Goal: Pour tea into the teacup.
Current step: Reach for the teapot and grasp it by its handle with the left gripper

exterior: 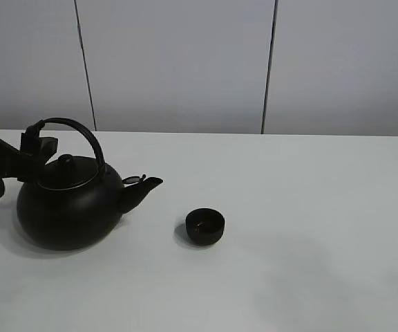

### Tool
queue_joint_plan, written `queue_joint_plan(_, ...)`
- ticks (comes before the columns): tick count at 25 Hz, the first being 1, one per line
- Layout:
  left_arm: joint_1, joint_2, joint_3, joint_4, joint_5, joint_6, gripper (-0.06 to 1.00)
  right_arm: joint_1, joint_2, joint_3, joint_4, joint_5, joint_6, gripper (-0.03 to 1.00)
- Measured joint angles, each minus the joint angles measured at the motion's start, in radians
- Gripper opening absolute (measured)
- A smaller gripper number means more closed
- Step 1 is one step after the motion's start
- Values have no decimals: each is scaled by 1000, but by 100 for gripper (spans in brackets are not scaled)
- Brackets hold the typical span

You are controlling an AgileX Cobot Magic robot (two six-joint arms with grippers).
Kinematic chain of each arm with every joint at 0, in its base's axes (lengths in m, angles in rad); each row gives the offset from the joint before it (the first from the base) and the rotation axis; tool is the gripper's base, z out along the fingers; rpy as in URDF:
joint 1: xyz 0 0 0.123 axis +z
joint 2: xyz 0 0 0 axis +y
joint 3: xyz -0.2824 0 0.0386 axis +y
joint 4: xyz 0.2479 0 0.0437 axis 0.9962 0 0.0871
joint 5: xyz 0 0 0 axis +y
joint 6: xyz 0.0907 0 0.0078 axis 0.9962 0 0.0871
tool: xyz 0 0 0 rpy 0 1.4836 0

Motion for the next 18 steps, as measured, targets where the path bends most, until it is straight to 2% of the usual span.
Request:
queue_joint_plan(3, 3, 0, -2, 7, -2, -1, 64, 0, 0, 0, 0, 0, 0, 59)
queue_joint_plan(5, 3, 0, -2, 27, -6, -1, 53, 0, 0, 0, 0, 0, 0, 59)
queue_joint_plan(10, 3, 4, -2, 126, -12, -2, 20, 0, 0, 0, 0, 0, 0, 59)
queue_joint_plan(12, 3, 6, -2, 147, -13, 2, 11, 0, 0, 0, 0, 0, 0, 59)
queue_joint_plan(18, 3, 6, -2, 152, -14, 8, 11, 0, 0, 0, 0, 0, 0, 59)
